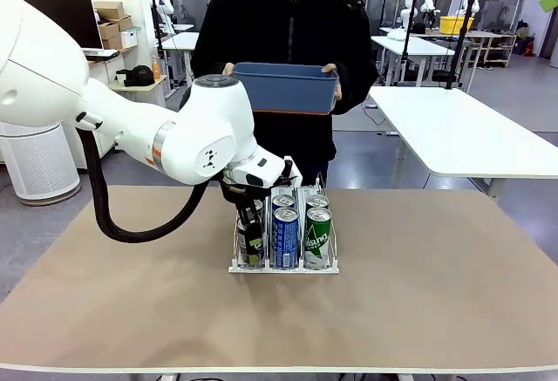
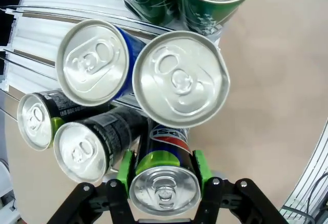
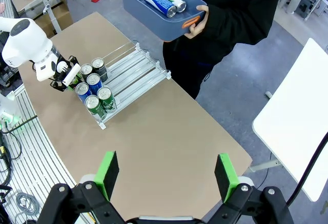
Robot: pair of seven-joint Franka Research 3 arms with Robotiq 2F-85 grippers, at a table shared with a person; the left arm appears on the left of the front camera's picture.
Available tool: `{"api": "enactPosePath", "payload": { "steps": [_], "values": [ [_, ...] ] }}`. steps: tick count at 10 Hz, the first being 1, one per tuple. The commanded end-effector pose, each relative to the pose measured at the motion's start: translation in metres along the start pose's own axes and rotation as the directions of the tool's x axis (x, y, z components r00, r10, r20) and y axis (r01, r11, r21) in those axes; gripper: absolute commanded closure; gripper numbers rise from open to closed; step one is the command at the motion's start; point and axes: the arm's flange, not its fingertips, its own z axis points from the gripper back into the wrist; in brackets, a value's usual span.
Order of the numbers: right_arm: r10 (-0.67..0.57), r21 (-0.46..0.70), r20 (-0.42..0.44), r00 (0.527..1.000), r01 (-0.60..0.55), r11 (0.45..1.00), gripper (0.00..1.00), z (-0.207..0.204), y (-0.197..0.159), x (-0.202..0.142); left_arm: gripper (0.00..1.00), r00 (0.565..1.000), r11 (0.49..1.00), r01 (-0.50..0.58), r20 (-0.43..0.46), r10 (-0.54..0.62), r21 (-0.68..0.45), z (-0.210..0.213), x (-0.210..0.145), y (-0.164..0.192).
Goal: Fill the beverage cans into the dispenser.
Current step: Place the picked Pepsi coke in the line of the Automatic Can Dispenser with the same cans.
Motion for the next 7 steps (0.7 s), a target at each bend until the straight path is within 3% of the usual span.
{"api": "enactPosePath", "payload": {
  "steps": [1, 3, 6, 7],
  "values": [
    [0.003, 0.011, 0.011, 1.000, -0.003, 1.000, 0.00, -0.0018, 0.0014, -0.0002, 0.42, 1.000, 1.000, -0.016, 0.010, 0.016, 0.018, -0.0022, 0.0007, 0.0067],
    [0.003, 0.011, 0.011, 1.000, -0.003, 1.000, 0.00, -0.0018, 0.0014, -0.0002, 0.42, 0.999, 0.999, -0.013, 0.031, 0.015, -0.046, -0.0024, -0.0028, 0.0074],
    [0.003, 0.011, 0.011, 1.000, -0.003, 1.000, 0.00, -0.0018, 0.0014, -0.0002, 0.42, 1.000, 1.000, -0.005, 0.002, 0.005, -0.006, -0.0024, 0.0016, 0.0020],
    [0.003, 0.011, 0.011, 1.000, -0.003, 1.000, 0.00, -0.0018, 0.0014, -0.0002, 0.25, 1.000, 1.000, -0.011, 0.007, 0.011, -0.013, -0.0024, 0.0019, 0.0021]
  ]
}}
